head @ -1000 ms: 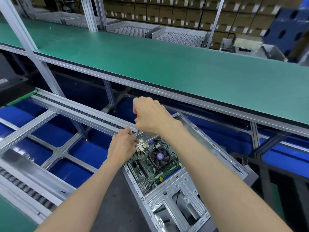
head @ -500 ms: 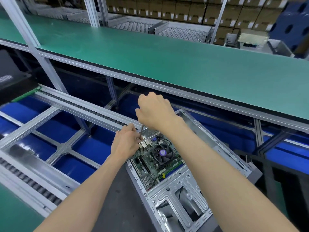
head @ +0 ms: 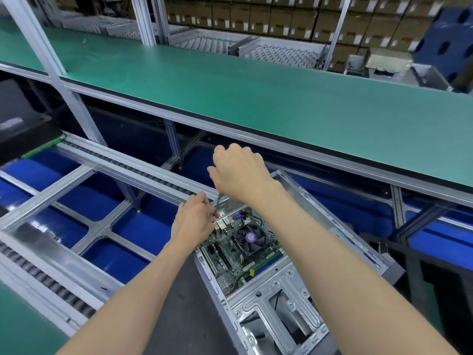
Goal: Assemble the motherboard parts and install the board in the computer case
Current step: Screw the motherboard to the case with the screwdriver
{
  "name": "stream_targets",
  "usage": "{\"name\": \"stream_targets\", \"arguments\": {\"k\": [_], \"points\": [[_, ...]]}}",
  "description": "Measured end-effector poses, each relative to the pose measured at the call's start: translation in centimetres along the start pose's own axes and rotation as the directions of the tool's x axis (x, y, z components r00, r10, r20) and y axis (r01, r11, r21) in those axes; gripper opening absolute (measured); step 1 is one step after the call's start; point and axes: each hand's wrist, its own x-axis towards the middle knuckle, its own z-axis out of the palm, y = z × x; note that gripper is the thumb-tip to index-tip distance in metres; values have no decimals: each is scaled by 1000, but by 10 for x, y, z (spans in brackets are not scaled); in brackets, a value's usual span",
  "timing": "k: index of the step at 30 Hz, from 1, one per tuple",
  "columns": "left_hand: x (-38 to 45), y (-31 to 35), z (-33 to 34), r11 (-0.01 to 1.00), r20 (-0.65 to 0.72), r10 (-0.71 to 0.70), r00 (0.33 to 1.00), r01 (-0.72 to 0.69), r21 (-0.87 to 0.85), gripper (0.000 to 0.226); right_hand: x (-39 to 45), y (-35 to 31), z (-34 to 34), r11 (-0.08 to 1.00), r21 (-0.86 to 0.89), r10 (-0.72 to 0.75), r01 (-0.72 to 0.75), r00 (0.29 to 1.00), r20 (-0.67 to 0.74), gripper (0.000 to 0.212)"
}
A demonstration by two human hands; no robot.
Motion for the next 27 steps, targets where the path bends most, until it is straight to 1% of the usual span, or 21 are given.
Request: {"name": "stream_targets", "arguments": {"k": [1, 3, 5, 7, 8, 9, 10, 11, 12, 14, 15, 16, 18, 20, 21, 23, 24, 26, 27], "points": [[0, 1, 0, 1000, 7, 4, 1000, -4, -14, 39, 0, 1, -1, 1000, -17, 3, -3, 1000, -7, 23], [0, 1, -1, 1000, 24, 17, 1000, -18, 18, 29, -2, 4, -3, 1000, -14, -21, 21, 1000, 17, 27], [1, -1, 0, 997, 23, 29, 999, -30, 69, 17, -3, 7, -6, 994, 88, -65, 59, 995, 73, 26], [1, -1, 0, 993, 13, 48, 999, -49, 109, 17, -3, 5, -7, 981, 188, -76, 53, 990, 117, 25], [2, 0, -1, 991, 9, 55, 998, -56, 120, 17, -3, 4, -7, 981, 191, -60, 38, 992, 111, 19], [2, 0, -2, 989, 3, 61, 998, -61, 132, 16, -3, 4, -6, 986, 167, -42, 26, 995, 94, 12], [3, 0, -3, 988, -2, 64, 998, -63, 144, 16, -3, 3, -4, 992, 124, -16, 7, 997, 70, 19], [3, 1, -4, 987, -2, 66, 998, -65, 146, 16, -4, 4, -2, 997, 73, -1, -2, 999, 42, 30], [3, 2, -4, 989, 3, 65, 998, -65, 134, 19, -5, 4, -1, 999, 36, 11, -12, 1000, 16, 34], [0, 3, -3, 994, 13, 63, 998, -63, 92, 27, -6, 4, -2, 1000, -1, 5, -5, 1000, -16, 25], [0, 4, -3, 994, 14, 60, 998, -61, 90, 25, -6, 5, -3, 1000, -7, -3, 3, 1000, -8, 21], [-1, 4, -4, 993, 12, 60, 998, -61, 102, 22, -6, 6, -4, 1000, -3, -16, 16, 1000, 15, 22], [-1, 3, -4, 988, 8, 64, 998, -65, 137, 17, -6, 7, -5, 996, 71, -65, 60, 995, 69, 27], [-1, 1, -3, 986, 2, 58, 998, -57, 156, 16, -4, 7, -6, 981, 178, -100, 79, 989, 112, 26], [-1, 1, -3, 986, -2, 53, 999, -52, 157, 16, -3, 6, -6, 977, 203, -94, 68, 988, 123, 23], [-2, 1, -2, 991, 3, 44, 999, -44, 124, 21, -2, 6, -5, 983, 180, -57, 37, 992, 112, 16], [-1, 2, -3, 997, 8, 35, 999, -36, 69, 29, -2, 5, -4, 989, 142, -44, 31, 995, 88, 14], [1, 2, -2, 1000, 16, 30, 999, -30, 2, 41, -5, 3, -2, 997, 66, -33, 30, 999, 36, 21], [0, 2, -3, 999, 12, 39, 999, -39, 32, 42, -5, 2, -1, 999, 40, -30, 29, 999, 21, 23]]}}
